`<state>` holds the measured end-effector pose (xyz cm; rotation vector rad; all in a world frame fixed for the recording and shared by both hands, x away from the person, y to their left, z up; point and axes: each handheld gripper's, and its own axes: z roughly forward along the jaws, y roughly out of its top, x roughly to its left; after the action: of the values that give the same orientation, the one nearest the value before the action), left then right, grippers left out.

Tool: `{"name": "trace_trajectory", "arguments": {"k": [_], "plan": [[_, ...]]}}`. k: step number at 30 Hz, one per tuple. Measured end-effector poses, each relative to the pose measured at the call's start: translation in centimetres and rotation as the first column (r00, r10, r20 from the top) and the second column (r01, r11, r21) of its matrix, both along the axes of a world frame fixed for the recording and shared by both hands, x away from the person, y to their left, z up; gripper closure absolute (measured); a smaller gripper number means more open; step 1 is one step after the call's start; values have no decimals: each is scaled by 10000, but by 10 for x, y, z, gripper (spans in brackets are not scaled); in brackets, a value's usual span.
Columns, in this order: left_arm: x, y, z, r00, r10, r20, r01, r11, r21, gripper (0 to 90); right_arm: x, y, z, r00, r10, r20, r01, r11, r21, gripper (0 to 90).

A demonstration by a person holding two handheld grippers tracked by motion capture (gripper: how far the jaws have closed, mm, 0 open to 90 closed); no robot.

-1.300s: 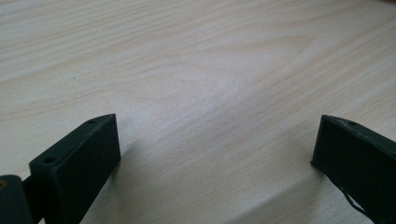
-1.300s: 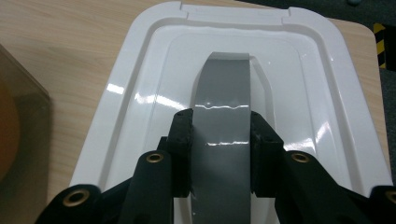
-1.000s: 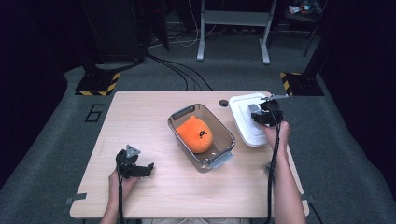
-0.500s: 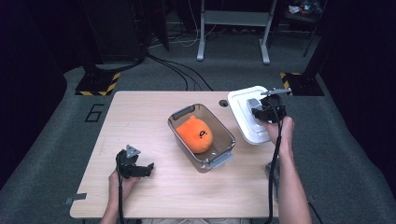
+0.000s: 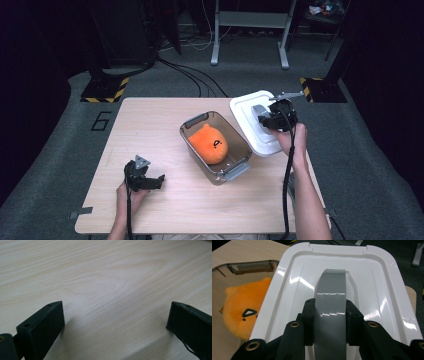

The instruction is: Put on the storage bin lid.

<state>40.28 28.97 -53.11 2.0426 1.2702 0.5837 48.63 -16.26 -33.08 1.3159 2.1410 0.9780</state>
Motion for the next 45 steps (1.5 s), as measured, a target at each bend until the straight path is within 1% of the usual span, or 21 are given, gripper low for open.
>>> {"name": "trace_trajectory", "arguments": {"k": [4, 9, 11, 13, 14, 17, 18, 22, 24, 25, 26, 29, 30, 32, 34, 35, 39, 40, 41, 42, 45], "plan": [[0, 0, 0, 10000, 3, -1, -3, 10000, -4, 7, -1, 10, 1, 9993, 367, 11, -368, 9992, 128, 665], [0, 0, 0, 10000, 73, 26, -73, 10000, -56, 7, -3, 23, -1, 9978, 666, -65, -664, 9975, 243, 665], [0, 0, 0, 10000, 60, 27, -60, 10000, -41, 7, -3, 29, -2, 9969, 780, -142, -774, 9962, 394, 665], [0, 0, 0, 10000, 66, 25, -66, 10000, -46, 7, -3, 34, -4, 9939, 1103, -35, -1101, 9935, 276, 665], [0, 0, 0, 10000, 66, 29, -66, 10000, -49, 7, -4, 38, -5, 9947, 1012, -195, -1003, 9939, 452, 665], [0, 0, 0, 10000, 64, 27, -63, 10000, -44, 7, -3, 44, -7, 9912, 1315, -135, -1309, 9906, 404, 665], [0, 0, 0, 10000, 54, 15, -54, 10000, -50, 7, -5, 47, -7, 9913, 1290, -261, -1276, 9905, 510, 665], [0, 0, 0, 10000, 60, 13, -60, 10000, -58, 7, -6, 57, -8, 9855, 1689, -179, -1678, 9845, 509, 665], [0, 0, 0, 10000, 51, 7, -51, 10000, -68, 7, -8, 63, -8, 9849, 1710, -257, -1691, 9836, 625, 665], [0, 0, -1, 10000, 71, 46, -71, 10000, -69, 7, -8, 65, -9, 9823, 1862, -182, -1850, 9813, 539, 665], [0, 0, -1, 10000, 73, 54, -73, 10000, -58, 7, -8, 68, -9, 9815, 1898, -269, -1882, 9806, 542, 665], [0, 0, 0, 10000, 53, 20, -53, 10000, -74, 7, -9, 75, -11, 9761, 2161, -207, -2150, 9755, 464, 665], [1, 0, -1, 10000, 19, 15, -19, 10000, -61, 7, -10, 78, -12, 9766, 2126, -325, -2109, 9762, 499, 665], [1, 0, 0, 10000, 37, 13, -37, 10000, -59, 7, -10, 82, -14, 9732, 2284, -264, -2271, 9728, 447, 665], [1, 0, 0, 10000, 37, 16, -37, 10000, -55, 7, -11, 87, -16, 9730, 2282, -354, -2264, 9728, 491, 665], [1, 0, 0, 10000, 33, 19, -33, 10000, -56, 8, -11, 89, -18, 9700, 2406, -342, -2391, 9701, 427, 665], [0, 0, 0, 10000, 34, -30, -34, 10000, -66, 7, -13, 99, -22, 9664, 2532, -436, -2513, 9669, 448, 665], [0, 0, 0, 10000, 32, -11, -32, 10000, -61, 7, -13, 101, -23, 9638, 2628, -455, -2611, 9645, 394, 665], [1, 0, -1, 10000, 81, 36, -80, 9999, -110, 7, -13, 103, -24, 9638, 2627, -451, -2608, 9644, 432, 665], [0, 0, -1, 10000, 73, 8, -73, 9999, -99, 7, -13, 105, -25, 9618, 2695, -481, -2682, 9628, 325, 664], [0, 0, -1, 10000, 79, 36, -79, 9999, -86, 8, -14, 110, -29, 9591, 2782, -522, -2769, 9604, 296, 665]]}}
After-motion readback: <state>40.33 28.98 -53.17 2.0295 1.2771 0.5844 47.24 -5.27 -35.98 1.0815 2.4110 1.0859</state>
